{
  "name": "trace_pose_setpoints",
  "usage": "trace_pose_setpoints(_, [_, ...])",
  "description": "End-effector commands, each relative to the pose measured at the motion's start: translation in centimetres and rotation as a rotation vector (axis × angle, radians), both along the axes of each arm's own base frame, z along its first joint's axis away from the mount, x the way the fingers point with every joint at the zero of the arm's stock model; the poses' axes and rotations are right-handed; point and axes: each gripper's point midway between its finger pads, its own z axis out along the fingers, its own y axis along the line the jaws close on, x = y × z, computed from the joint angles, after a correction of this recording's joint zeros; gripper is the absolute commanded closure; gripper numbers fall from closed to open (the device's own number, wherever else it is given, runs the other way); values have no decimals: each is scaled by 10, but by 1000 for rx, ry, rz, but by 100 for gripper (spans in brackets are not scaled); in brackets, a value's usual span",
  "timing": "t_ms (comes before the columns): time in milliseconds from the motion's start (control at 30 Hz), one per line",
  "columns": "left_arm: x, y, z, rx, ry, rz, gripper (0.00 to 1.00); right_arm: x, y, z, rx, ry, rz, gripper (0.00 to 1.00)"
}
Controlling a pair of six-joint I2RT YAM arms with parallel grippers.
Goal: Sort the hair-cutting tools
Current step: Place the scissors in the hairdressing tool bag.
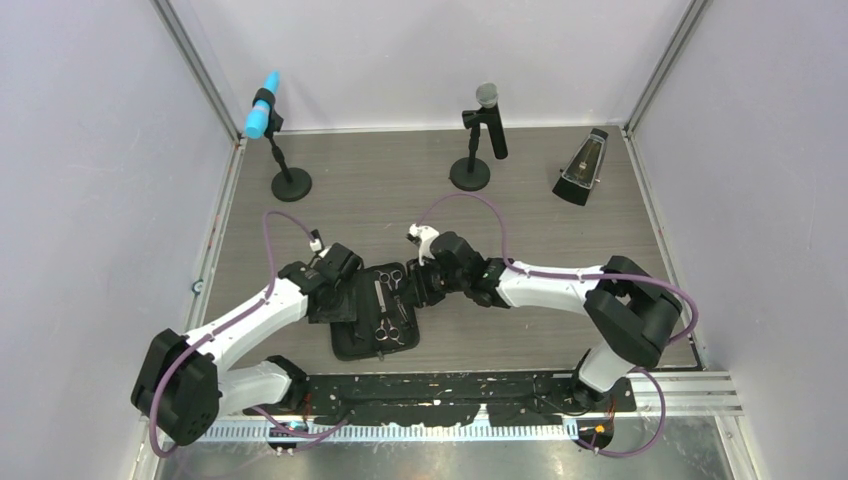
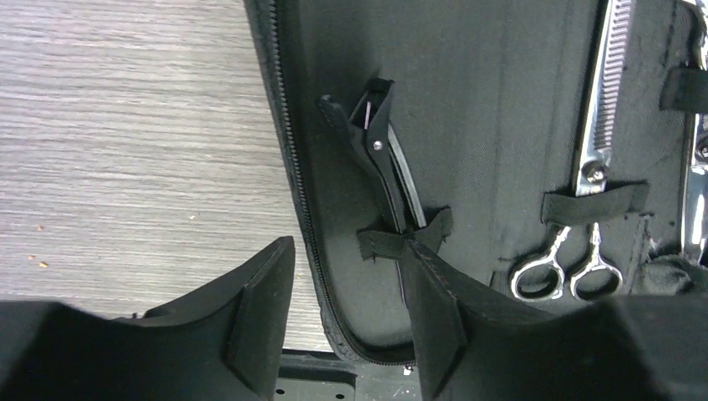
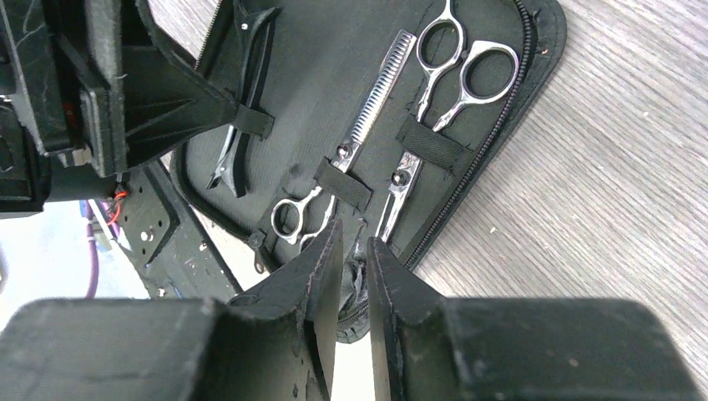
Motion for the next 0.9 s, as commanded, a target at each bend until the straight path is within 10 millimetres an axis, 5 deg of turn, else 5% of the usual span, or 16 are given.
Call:
trace_pose_setpoints(0, [6,-16,2,-91,-28,-3,50,7,4,-2,-62,-34,-17,73])
trace_pose_setpoints(500, [-4,-31,-23,-167,40,3,53,1,7,-49,-174,66,-31,74])
trace_pose_setpoints(867, [-8,-54,-28,-282,76,4,68,-10,25,-42,-82,160,-28,89])
